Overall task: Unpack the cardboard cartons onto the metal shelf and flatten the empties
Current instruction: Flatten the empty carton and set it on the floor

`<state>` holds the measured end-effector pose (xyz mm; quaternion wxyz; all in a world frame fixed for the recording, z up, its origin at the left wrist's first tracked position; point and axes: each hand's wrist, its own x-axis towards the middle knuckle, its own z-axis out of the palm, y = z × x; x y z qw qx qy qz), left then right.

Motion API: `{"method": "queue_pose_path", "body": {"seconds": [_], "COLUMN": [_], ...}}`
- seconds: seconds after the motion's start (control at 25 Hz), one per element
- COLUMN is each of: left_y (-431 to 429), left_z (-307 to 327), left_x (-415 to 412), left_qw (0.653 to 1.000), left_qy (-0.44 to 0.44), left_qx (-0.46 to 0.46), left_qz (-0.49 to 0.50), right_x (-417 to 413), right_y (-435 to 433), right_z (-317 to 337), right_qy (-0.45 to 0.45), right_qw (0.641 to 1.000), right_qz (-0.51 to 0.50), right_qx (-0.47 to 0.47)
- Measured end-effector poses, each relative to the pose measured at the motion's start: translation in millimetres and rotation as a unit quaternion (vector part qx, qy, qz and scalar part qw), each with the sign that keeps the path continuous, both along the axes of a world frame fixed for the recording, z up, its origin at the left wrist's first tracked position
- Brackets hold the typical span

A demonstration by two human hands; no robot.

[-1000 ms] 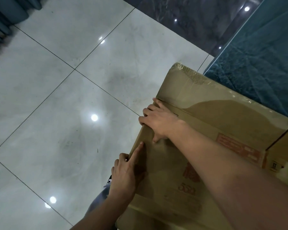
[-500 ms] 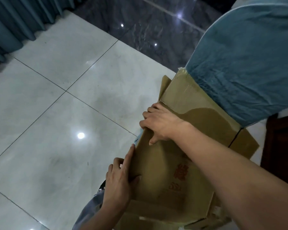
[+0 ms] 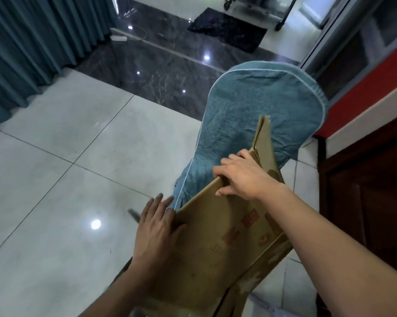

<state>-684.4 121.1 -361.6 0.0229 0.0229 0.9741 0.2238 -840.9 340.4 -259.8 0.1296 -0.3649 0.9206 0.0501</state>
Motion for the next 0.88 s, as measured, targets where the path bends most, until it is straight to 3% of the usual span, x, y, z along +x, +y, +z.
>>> {"method": "queue_pose_path", "body": {"seconds": [0.16,0.48,0.68,0.88], "left_y": [19,57,77,83], "left_z": [54,157,218,265], "left_x": [-10,-17,-18,-30], "left_qw": [0.998,0.988,0.979,0.956], "left_qy": [-0.026,0.025,0.112,0.233], "left_qx": [0.007,-0.004,-0.021,-0.082], "left_qz": [-0.056,-0.152,-0.170,-0.160], "right_x": [31,87,120,157], "right_y": [48,112,144,156], "right_z": [45,134,191,227], "right_qy": [0.041,0.142,0.196,0.261], "right_qw": [0.995,0.970,0.947,0.903], "right_qz": [-0.081,-0.175,-0.215,-0.271], "right_qx": [-0.040,-0.095,-0.134,-0.209]}}
